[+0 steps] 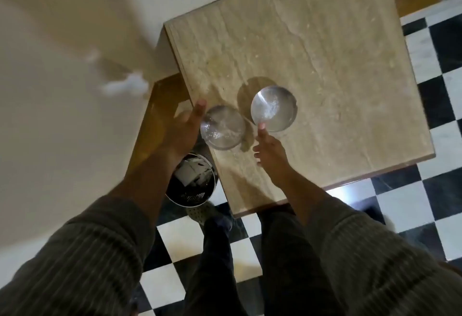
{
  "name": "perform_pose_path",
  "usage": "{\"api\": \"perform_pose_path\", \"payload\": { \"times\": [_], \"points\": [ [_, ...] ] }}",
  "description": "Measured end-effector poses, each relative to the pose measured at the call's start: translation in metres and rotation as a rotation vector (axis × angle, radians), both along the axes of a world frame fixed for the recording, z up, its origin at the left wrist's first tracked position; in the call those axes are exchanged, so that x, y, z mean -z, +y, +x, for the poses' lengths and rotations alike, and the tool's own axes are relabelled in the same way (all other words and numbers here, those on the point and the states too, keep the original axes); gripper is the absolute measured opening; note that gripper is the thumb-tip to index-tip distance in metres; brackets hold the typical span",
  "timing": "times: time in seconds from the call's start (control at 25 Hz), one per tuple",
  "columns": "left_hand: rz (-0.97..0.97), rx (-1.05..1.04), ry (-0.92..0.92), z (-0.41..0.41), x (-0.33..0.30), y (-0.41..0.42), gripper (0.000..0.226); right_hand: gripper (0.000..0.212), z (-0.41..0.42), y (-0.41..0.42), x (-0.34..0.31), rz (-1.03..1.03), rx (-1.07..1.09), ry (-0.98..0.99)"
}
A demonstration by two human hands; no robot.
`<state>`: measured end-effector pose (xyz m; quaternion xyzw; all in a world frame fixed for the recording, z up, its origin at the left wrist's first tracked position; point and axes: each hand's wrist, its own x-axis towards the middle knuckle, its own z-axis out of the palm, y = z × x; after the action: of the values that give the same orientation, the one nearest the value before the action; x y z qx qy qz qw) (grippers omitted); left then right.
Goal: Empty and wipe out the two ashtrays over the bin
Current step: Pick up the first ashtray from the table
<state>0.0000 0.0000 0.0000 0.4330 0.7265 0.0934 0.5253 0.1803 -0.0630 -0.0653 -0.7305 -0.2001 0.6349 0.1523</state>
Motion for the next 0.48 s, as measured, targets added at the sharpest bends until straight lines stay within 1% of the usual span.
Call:
{"api": "perform_pose_path", "payload": {
  "times": [0.04, 0.08, 0.12, 0.16, 0.24, 0.36, 0.44, 0.48],
  "points": [
    [-0.021, 0.003, -0.029, 0.002, 0.008, -0.002, 0.061, 0.051, -0.008, 0.000, 0.004, -0.007, 0.082, 0.033],
    [-0.063, 0.005, -0.032, 0.004, 0.015, -0.001, 0.070, 0.055, -0.012, 0.000, 0.015, -0.016, 0.131, 0.048],
    [-0.099, 0.009, -0.047, 0.004, 0.025, -0.002, 0.087, 0.057, -0.017, 0.000, 0.021, -0.011, 0.155, 0.058],
    [-0.131, -0.002, -0.068, 0.006, 0.034, -0.003, 0.099, 0.059, -0.021, 0.000, 0.027, 0.001, 0.136, 0.025],
    [-0.141, -0.012, -0.108, 0.009, 0.054, -0.002, 0.109, 0.063, -0.029, 0.002, 0.038, 0.025, 0.110, -0.017],
    [-0.143, -0.023, -0.141, 0.015, 0.060, 0.004, 0.106, 0.058, -0.040, 0.010, 0.052, 0.053, 0.097, -0.044],
    [-0.149, -0.031, -0.191, 0.014, 0.062, 0.004, 0.094, 0.047, -0.044, 0.013, 0.059, 0.074, 0.058, -0.127],
    [-0.157, -0.041, -0.201, 0.011, 0.059, 0.003, 0.087, 0.039, -0.046, 0.014, 0.059, 0.081, 0.005, -0.174]
  ]
}}
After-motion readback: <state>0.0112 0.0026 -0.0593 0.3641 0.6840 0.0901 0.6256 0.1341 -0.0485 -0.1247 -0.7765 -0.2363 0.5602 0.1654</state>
